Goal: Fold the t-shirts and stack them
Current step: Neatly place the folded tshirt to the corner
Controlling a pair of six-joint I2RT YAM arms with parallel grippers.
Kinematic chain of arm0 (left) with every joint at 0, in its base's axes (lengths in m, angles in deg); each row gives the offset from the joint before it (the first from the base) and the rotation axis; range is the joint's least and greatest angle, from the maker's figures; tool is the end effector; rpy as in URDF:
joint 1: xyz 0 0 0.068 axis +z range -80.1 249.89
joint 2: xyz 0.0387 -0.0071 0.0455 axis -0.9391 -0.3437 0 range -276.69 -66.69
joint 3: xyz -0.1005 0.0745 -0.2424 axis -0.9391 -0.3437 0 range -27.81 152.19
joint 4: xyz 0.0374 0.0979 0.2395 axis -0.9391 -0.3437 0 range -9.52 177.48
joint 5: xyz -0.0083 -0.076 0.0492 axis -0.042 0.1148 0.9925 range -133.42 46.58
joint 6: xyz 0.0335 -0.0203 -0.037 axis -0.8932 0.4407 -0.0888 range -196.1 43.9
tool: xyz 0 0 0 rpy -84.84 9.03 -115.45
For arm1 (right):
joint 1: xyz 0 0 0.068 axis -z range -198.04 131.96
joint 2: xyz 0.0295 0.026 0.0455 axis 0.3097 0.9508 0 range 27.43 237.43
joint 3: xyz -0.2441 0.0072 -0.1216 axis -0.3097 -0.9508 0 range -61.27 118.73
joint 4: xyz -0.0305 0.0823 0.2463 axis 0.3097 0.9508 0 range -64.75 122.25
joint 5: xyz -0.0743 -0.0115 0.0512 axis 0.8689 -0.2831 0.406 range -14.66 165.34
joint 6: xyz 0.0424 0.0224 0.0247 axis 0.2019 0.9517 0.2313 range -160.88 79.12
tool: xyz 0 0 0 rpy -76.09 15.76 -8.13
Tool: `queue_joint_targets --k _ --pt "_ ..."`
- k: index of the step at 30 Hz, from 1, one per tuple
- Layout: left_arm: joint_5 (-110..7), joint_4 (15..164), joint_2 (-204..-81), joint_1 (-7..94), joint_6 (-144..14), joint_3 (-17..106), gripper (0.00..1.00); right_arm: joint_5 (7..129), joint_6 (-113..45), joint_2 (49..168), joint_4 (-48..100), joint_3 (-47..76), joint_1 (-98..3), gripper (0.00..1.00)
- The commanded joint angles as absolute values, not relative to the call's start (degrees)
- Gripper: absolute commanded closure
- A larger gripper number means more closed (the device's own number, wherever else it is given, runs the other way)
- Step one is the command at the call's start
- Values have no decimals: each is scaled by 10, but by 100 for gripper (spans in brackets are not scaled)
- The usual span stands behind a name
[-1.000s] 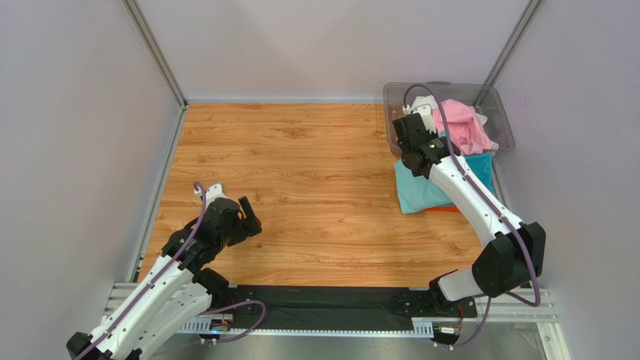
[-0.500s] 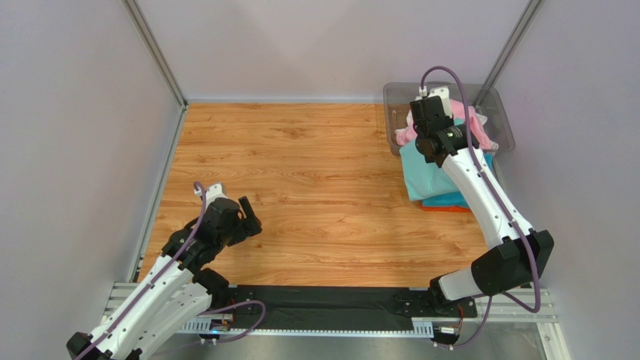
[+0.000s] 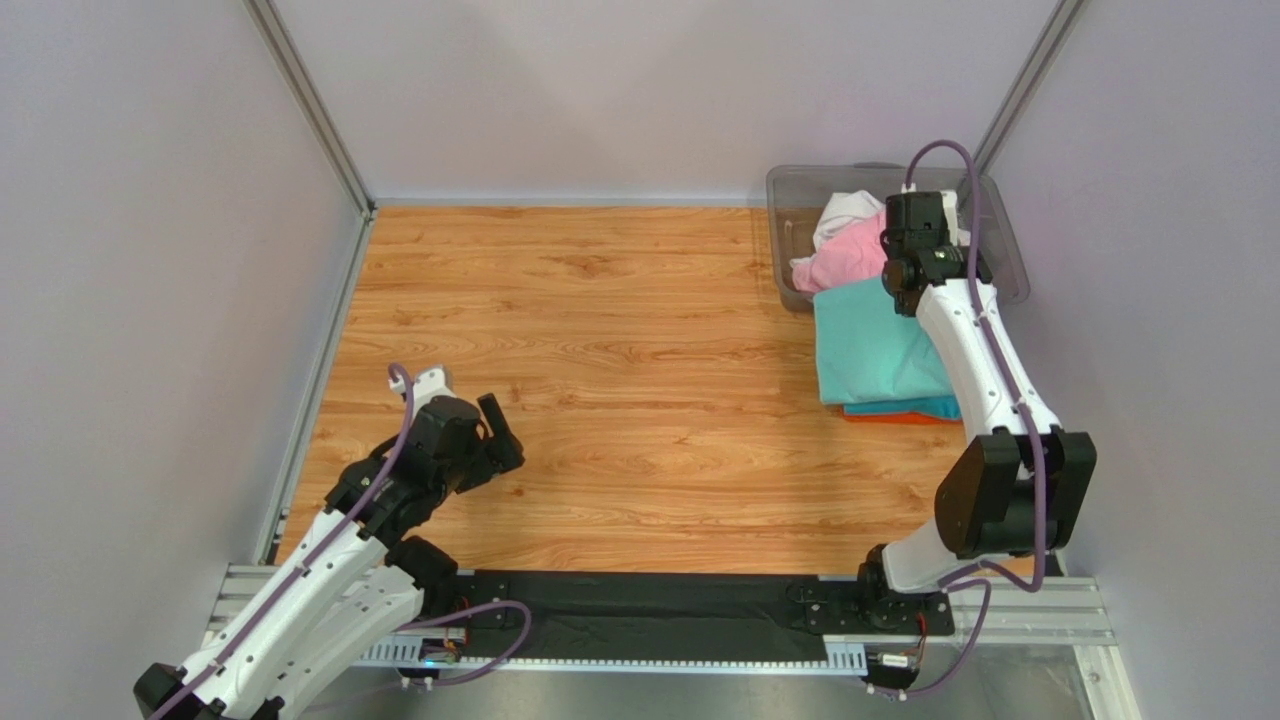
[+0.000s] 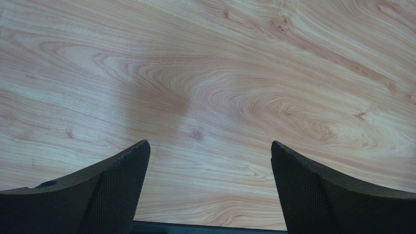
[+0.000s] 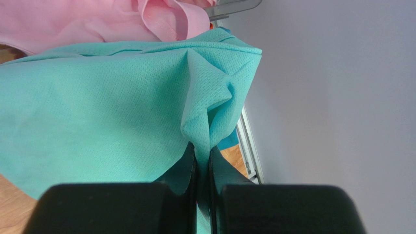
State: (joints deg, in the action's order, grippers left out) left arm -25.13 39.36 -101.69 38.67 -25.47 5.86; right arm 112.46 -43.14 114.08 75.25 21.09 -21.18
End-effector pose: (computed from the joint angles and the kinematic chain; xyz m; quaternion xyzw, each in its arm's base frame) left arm 0.1085 -0.0527 0.2374 -0.2103 0.9036 -0.1115 0.3562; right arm 0.3139 -0.0044 0.3355 0.0550 0.9059 -0.3008 0.2931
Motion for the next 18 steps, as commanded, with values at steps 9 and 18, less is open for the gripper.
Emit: queue_joint_targets --k 9,18 --pt "-251 407 -1032 385 -269 57 0 1039 -460 1211 683 223 -103 100" --pt "-256 409 -1028 385 -270 56 0 1012 -422 1270 669 217 -57 98"
